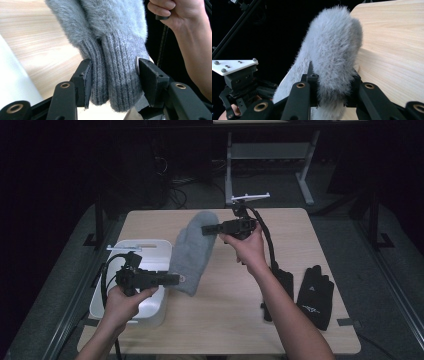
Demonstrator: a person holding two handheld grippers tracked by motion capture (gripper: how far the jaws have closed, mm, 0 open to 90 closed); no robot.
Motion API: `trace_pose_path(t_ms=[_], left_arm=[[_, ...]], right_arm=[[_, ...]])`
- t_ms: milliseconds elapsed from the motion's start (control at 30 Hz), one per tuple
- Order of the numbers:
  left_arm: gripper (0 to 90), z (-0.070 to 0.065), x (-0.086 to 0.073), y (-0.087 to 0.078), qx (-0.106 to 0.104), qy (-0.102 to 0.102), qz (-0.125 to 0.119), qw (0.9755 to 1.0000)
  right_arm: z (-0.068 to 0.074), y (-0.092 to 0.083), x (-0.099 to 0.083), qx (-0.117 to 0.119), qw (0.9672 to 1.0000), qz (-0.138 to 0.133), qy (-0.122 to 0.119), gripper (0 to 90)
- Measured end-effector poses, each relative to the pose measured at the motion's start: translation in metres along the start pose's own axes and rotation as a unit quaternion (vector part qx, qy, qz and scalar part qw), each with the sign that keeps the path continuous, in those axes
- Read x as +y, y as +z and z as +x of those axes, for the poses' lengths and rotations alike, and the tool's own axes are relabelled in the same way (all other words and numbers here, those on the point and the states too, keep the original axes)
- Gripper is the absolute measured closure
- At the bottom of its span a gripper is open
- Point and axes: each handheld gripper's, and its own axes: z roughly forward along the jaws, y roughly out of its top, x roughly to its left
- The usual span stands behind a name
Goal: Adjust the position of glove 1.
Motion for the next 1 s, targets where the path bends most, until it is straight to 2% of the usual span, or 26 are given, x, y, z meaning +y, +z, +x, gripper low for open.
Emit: trace_pose_path(t_ms=[500,833,1000], left_arm=[[47.6,0.01,-0.005,-0.03,0.018,-0.01,-0.017,0.9996],[47.6,0.016,-0.009,-0.046,0.033,-0.018,-0.021,0.9991],[47.6,0.019,-0.012,-0.054,0.039,-0.024,-0.03,0.9985]], right_arm=[[0.022,0.032,0.018,0.014,0.9997,0.016,-0.015,71.8],[0.028,0.052,0.022,0.022,0.9993,0.025,-0.016,71.9],[0.032,0.062,0.024,0.026,0.999,0.029,-0.021,71.9]])
